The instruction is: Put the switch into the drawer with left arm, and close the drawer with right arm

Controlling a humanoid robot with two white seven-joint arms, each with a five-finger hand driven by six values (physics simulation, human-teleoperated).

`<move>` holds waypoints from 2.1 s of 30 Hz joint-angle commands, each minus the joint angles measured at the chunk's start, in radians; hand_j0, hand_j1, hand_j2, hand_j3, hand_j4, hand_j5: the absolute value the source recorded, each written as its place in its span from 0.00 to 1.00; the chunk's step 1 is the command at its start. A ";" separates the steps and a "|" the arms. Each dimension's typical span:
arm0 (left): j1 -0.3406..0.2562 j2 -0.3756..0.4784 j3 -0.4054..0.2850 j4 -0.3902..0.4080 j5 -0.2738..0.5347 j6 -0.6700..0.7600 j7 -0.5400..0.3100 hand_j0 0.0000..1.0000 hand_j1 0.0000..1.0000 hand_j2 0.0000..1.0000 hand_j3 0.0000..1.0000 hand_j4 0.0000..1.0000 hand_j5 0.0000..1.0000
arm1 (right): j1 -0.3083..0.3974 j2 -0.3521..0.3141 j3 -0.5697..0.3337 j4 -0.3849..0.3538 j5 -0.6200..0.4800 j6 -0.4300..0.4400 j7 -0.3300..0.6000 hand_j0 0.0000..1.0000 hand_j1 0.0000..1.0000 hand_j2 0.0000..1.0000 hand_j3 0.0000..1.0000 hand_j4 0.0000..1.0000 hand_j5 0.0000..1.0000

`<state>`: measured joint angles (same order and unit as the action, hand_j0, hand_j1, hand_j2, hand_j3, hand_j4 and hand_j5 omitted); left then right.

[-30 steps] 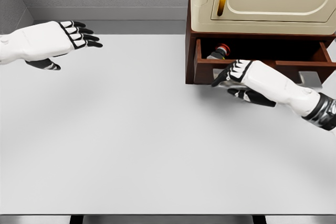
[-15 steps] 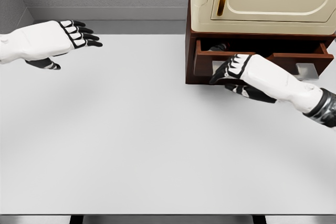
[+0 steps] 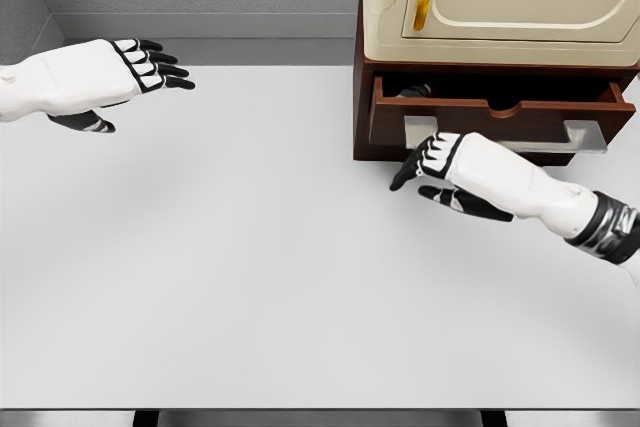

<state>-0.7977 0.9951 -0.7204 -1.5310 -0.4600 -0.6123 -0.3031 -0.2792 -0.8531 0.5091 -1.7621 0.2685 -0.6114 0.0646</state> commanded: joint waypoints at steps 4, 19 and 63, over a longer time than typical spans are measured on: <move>-0.002 0.002 0.002 0.002 0.001 0.001 -0.001 0.73 0.73 0.73 0.73 0.73 0.73 | 0.011 -0.004 0.016 0.004 0.005 0.001 0.000 0.60 0.60 0.60 0.60 0.60 0.60; -0.002 0.002 0.013 0.009 0.000 0.001 -0.002 0.55 0.55 0.55 0.55 0.55 0.55 | 0.008 -0.029 -0.003 0.098 -0.002 0.001 -0.002 0.60 0.60 0.60 0.60 0.60 0.60; -0.002 0.002 0.015 0.009 0.001 0.001 -0.002 0.78 0.78 0.78 0.78 0.78 0.78 | -0.029 -0.073 -0.004 0.142 0.008 0.001 -0.002 0.64 0.64 0.64 0.64 0.64 0.64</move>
<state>-0.7992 0.9960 -0.7066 -1.5218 -0.4646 -0.6124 -0.3057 -0.3083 -0.9247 0.5071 -1.6249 0.2859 -0.6115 0.0653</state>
